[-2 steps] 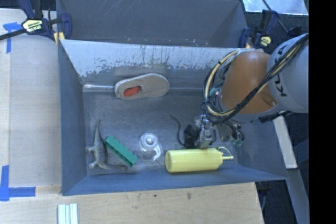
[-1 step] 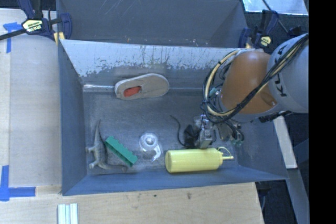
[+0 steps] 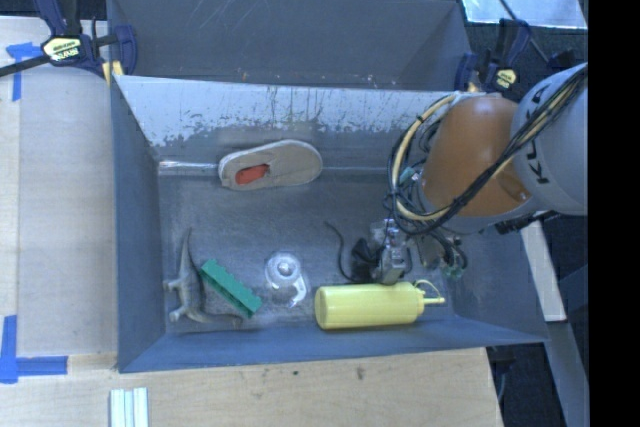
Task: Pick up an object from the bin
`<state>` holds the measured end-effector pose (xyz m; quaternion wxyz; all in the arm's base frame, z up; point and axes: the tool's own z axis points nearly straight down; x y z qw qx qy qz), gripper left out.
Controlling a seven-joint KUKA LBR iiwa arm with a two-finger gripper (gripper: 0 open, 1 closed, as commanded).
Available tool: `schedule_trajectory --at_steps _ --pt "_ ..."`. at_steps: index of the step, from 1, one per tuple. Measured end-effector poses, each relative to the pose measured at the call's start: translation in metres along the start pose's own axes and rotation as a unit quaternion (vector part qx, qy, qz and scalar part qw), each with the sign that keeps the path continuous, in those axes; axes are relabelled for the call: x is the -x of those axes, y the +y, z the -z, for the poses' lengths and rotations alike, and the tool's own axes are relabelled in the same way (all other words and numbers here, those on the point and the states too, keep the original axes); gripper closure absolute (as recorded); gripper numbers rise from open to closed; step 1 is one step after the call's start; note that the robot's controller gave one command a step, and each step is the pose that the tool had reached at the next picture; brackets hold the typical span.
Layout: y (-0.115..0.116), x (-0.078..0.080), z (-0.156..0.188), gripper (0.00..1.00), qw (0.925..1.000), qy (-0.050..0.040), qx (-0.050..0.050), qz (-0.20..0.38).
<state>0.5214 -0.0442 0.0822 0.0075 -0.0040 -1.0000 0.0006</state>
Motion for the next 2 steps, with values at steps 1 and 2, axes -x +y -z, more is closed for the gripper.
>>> schedule_trajectory --at_steps 1,2 --pt "0.0 -0.002 0.02 1.0 1.0 0.0018 0.0 0.0" --pt "0.0 0.0 0.041 1.0 1.0 -0.0047 0.0 -0.001"
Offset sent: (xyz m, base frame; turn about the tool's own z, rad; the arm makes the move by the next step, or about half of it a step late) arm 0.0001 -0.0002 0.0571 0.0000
